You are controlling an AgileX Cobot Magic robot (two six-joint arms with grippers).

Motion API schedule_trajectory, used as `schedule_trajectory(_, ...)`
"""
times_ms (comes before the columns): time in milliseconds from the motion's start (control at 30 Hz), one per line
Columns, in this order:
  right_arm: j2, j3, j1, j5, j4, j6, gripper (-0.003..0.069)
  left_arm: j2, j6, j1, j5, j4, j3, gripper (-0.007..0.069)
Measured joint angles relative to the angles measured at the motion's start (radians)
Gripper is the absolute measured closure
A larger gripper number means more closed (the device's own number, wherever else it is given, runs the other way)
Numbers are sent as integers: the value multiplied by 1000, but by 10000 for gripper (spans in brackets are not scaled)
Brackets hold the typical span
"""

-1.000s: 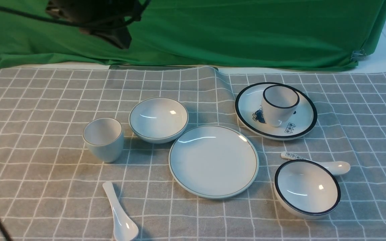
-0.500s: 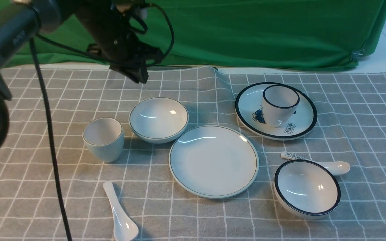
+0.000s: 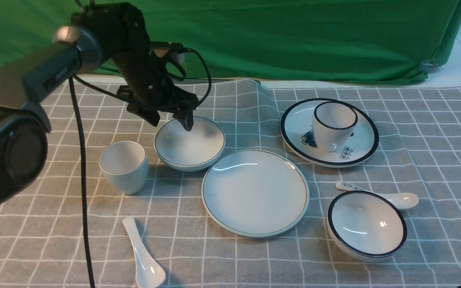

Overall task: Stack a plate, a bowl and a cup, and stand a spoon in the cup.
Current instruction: Use the left arm to grab a blue rice bowl

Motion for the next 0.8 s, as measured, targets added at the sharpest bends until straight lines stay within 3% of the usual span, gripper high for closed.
schedule_trajectory(200, 0, 0, 0, -2, 0, 0, 640, 24, 2, 0, 3, 0, 0, 139)
schedule_trajectory(267, 0, 0, 0, -5, 0, 0, 640, 29, 2, 0, 9, 0, 0, 223)
schedule_trajectory(300, 0, 0, 0, -6, 0, 0, 640, 30, 2, 0, 19, 0, 0, 311)
schedule_trajectory(400, 0, 0, 0, -8, 0, -4, 639, 27, 6, 1, 52, -3, -4, 470)
schedule_trajectory(467, 0, 0, 0, -9, 0, -4, 639, 18, -1, 3, 62, -20, -10, 538)
schedule_trajectory(800, 0, 0, 0, -15, 0, -5, 639, 28, -80, 21, 134, -101, -124, 587)
